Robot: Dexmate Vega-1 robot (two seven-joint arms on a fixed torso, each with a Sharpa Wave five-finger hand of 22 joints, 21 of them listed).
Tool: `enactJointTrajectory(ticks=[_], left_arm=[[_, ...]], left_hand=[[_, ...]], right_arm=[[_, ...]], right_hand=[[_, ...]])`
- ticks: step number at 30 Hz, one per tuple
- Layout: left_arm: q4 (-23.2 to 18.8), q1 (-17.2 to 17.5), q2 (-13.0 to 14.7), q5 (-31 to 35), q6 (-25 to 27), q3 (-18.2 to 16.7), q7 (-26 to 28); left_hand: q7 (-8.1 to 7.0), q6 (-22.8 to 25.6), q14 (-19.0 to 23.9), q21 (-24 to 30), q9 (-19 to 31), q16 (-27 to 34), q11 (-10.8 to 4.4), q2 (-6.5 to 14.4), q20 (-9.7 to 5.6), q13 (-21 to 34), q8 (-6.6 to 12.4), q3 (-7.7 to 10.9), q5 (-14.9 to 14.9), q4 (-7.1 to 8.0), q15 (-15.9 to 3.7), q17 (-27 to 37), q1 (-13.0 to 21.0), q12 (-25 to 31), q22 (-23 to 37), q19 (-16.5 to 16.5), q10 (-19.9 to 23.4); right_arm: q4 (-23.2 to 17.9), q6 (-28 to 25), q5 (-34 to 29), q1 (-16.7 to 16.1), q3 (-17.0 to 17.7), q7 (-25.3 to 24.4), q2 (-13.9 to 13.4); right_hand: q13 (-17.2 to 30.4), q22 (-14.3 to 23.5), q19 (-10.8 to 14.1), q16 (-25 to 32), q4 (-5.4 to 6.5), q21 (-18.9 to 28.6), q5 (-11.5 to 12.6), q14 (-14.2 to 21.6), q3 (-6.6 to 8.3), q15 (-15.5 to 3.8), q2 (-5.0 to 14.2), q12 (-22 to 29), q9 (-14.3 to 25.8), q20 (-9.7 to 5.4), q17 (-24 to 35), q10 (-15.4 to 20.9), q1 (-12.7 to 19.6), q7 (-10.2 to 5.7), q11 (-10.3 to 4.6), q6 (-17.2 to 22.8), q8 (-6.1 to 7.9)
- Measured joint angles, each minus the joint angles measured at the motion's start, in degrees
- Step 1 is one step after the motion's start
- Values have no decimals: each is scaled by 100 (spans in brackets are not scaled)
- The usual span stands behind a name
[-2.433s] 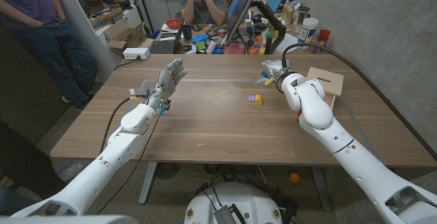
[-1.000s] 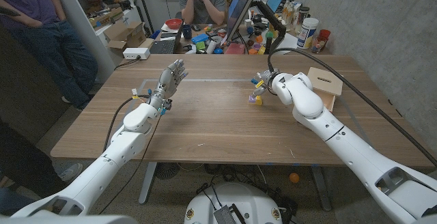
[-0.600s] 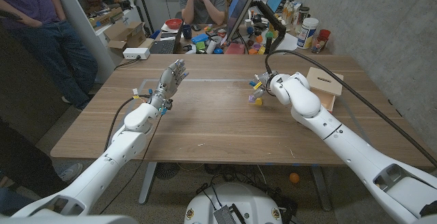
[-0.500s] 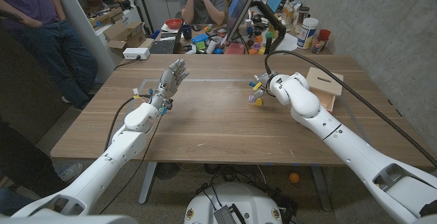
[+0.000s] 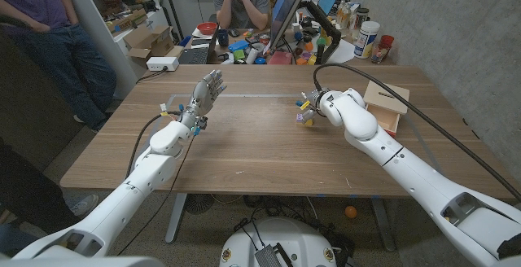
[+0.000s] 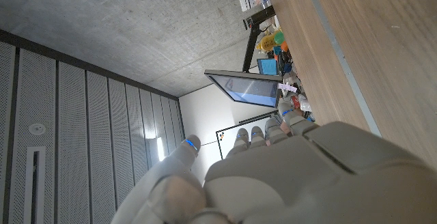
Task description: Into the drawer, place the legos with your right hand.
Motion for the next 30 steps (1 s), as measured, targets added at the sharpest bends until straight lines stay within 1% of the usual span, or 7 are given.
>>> enactJointTrajectory(ticks=[7, 10, 16, 21, 24, 27, 30], left_arm=[[23, -38, -4, 16, 39, 3, 6], [42, -58, -10, 22, 43, 8, 8], [87, -108, -22, 35, 52, 26, 8], [140, -157, -51, 45, 64, 44, 2], [169, -183, -59, 50, 66, 50, -7], [187, -198, -68, 55, 67, 56, -14], [214, -219, -83, 63, 70, 64, -30]], left_hand=[[0, 0, 0, 0, 0, 0, 0, 0, 0, 0, 0, 0, 0, 0, 0, 0, 0, 0, 0, 0, 0], [0, 0, 0, 0, 0, 0, 0, 0, 0, 0, 0, 0, 0, 0, 0, 0, 0, 0, 0, 0, 0], [0, 0, 0, 0, 0, 0, 0, 0, 0, 0, 0, 0, 21, 0, 0, 0, 0, 0, 30, 0, 0], [0, 0, 0, 0, 0, 0, 0, 0, 0, 0, 0, -41, 34, -7, 0, 0, 0, 0, 30, 0, 0], [0, -1, 0, 0, 0, 0, 0, 0, 0, 0, 0, -47, 34, -1, 0, 0, 0, 0, 30, 0, 0], [0, 0, 0, 0, 0, 0, 0, 0, 0, 0, 0, -47, 33, -1, 0, 0, 0, 0, 30, 0, 0], [0, 0, 0, 0, 0, 0, 0, 0, 0, 0, 0, -46, 33, -1, 0, 0, 0, 0, 30, 0, 0]], right_arm=[[155, 25, 4, 82, -68, -43, 39], [214, 29, 15, 117, -96, -59, 51], [322, 35, 52, 180, -155, -105, 57], [402, 35, 60, 230, -197, -112, 63], [444, 29, 60, 261, -221, -115, 71], [477, 16, 60, 282, -238, -134, 77], [509, 5, 60, 294, -251, -172, 81]], right_hand=[[0, 0, 21, 22, 0, 0, 0, 56, 0, 7, 34, 0, 0, -21, 0, 62, 131, -34, -18, 50, 0], [0, 0, 63, 64, 1, 12, 45, 134, -35, 10, 82, 44, 0, -61, 27, 150, 176, -36, -24, 144, 47], [24, -1, 316, 193, 29, 89, 68, 400, -108, 5, 120, 112, 27, -189, 76, 395, 350, -48, -38, 344, 90], [76, 29, 699, 425, 75, 224, 90, 877, -215, -10, 146, 246, 52, -286, 183, 692, 509, -42, -29, 598, 140], [133, 53, 950, 622, 76, 326, 133, 1270, -297, -29, 172, 414, 80, -414, 300, 973, 627, -17, -22, 848, 211], [232, 85, 1231, 912, 80, 453, 151, 1785, -429, -55, 246, 706, 146, -573, 528, 1398, 822, -19, -5, 1179, 312], [393, 155, 1551, 1300, 58, 628, 189, 2322, -577, -109, 279, 1044, 244, -689, 894, 1756, 1087, -76, -54, 1552, 449]])
